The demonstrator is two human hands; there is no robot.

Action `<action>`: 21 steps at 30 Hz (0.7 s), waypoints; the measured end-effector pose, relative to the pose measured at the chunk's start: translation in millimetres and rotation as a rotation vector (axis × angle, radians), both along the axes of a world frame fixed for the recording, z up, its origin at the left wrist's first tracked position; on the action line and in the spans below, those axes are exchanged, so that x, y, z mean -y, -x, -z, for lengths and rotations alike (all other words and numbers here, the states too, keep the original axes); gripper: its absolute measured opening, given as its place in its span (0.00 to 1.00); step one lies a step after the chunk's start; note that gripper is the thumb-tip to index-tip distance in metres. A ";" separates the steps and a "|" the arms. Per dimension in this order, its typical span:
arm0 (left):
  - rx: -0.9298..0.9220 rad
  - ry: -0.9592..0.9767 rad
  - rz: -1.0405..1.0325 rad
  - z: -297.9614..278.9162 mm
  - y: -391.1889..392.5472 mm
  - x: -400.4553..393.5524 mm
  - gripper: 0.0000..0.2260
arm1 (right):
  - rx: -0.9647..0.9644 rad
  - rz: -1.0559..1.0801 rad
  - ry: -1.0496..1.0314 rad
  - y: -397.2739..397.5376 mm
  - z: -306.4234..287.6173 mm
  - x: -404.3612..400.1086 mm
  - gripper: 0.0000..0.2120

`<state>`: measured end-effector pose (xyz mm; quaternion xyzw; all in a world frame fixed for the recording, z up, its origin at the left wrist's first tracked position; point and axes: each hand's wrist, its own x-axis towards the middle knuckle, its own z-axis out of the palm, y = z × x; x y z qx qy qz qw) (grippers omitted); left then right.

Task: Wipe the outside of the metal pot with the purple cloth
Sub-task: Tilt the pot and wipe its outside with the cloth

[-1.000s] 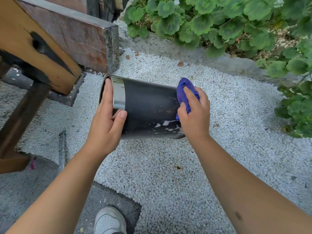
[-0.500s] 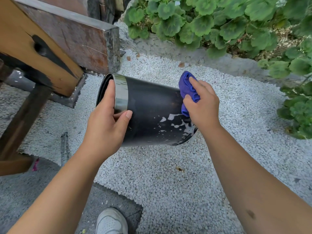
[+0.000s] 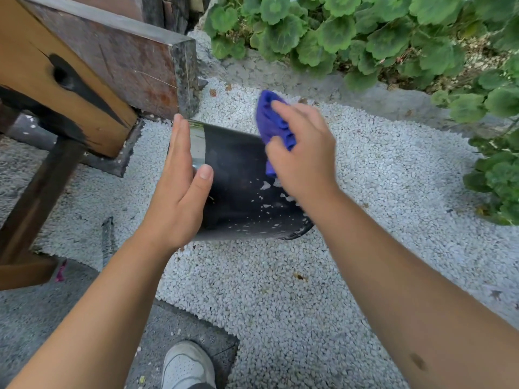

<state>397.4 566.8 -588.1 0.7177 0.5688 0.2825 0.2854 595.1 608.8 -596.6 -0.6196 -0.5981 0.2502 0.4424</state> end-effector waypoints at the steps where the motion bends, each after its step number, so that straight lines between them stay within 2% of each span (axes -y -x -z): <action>1: 0.014 0.006 0.004 -0.1 0.1 0.5 0.38 | 0.003 -0.050 -0.058 15.4 -6.5 7.3 0.24; 3: 0.028 0.002 0.016 -0.9 -0.3 1.7 0.41 | 0.040 -0.144 -0.146 42.9 -10.1 24.0 0.23; 5: 0.029 0.001 0.021 -1.8 -2.2 2.8 0.40 | 0.131 -0.186 -0.177 58.9 -2.5 38.9 0.23; 9: 0.028 -0.017 0.011 -0.6 -1.8 5.5 0.43 | 0.297 -0.131 -0.162 56.2 16.0 44.6 0.24; 17: 0.031 -0.055 -0.011 3.3 -6.6 6.3 0.43 | 0.259 0.027 -0.042 8.0 48.0 36.0 0.22; 21: 0.023 -0.049 -0.015 4.4 -6.7 4.8 0.40 | 0.238 0.095 0.054 -9.3 62.8 36.6 0.22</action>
